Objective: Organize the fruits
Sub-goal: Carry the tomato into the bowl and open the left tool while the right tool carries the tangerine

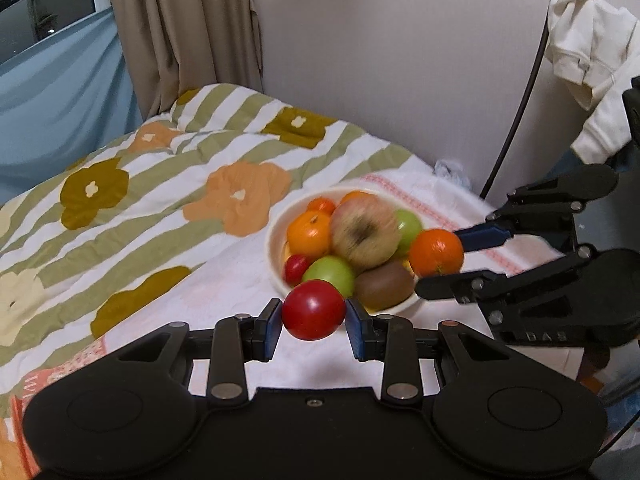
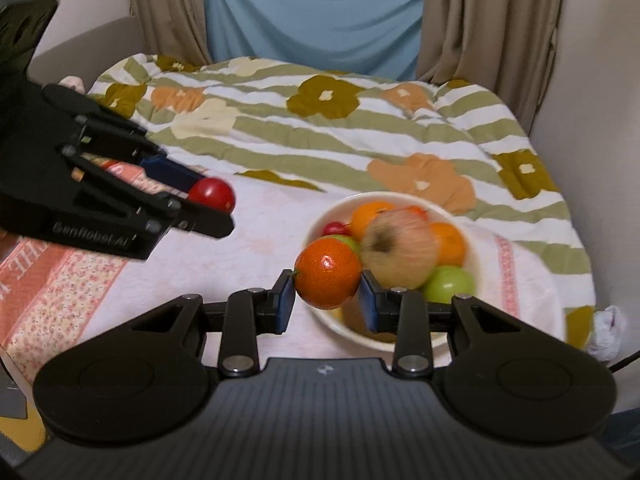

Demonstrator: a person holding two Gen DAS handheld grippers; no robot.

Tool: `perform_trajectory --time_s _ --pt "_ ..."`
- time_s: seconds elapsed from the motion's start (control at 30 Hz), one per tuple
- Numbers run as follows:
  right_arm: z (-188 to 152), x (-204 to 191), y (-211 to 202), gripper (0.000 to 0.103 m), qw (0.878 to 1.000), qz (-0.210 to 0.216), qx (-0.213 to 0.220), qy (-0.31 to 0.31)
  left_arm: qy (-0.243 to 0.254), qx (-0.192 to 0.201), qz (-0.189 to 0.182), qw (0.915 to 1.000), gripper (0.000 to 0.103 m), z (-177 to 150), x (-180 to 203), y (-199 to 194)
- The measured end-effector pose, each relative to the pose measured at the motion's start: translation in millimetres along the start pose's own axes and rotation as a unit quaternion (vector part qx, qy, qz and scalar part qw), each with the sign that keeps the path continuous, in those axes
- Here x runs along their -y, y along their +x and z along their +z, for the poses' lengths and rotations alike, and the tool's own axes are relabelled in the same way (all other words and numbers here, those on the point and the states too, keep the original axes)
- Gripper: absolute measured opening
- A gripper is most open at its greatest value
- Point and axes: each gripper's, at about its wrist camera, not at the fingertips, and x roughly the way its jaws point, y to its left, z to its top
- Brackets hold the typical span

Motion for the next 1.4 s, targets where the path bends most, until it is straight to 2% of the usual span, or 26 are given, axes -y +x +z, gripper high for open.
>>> perform_trajectory --time_s 0.2,0.5,0.77,1.07,1.1,1.17,1.2,1.23,1.4 --pt "4 46 -14 0.049 1.0 -0.012 0.016 -0.021 -0.024 0.005 0.008 0.9997 0.037 16 34 9" --pt "2 112 -2 0.049 0.999 0.007 0.019 -0.037 -0.05 -0.007 0.027 0.9984 0.037 33 79 48" --pt "2 148 26 0.049 0.998 0.034 0.014 -0.056 -0.079 -0.032 0.044 0.9953 0.037 42 101 90" --pt "3 169 56 0.049 0.998 0.053 -0.005 -0.046 -0.097 -0.061 0.049 0.9922 0.038 46 109 127" --pt "3 170 59 0.049 0.997 0.055 -0.006 -0.045 -0.102 -0.057 0.048 0.9921 0.039 46 109 127" --pt "4 171 62 0.049 0.997 0.057 -0.007 -0.044 -0.111 -0.053 0.033 0.9918 0.058 46 109 126" --pt "5 173 63 0.049 0.997 0.059 -0.008 -0.043 -0.116 -0.053 0.025 0.9916 0.073 46 109 125" --pt "5 174 64 0.049 0.997 0.06 -0.008 -0.042 -0.118 -0.05 0.027 0.9914 0.078 45 110 123" --pt "7 175 68 0.049 0.997 0.064 -0.015 -0.045 -0.114 -0.054 0.047 0.9909 0.078 42 115 113"
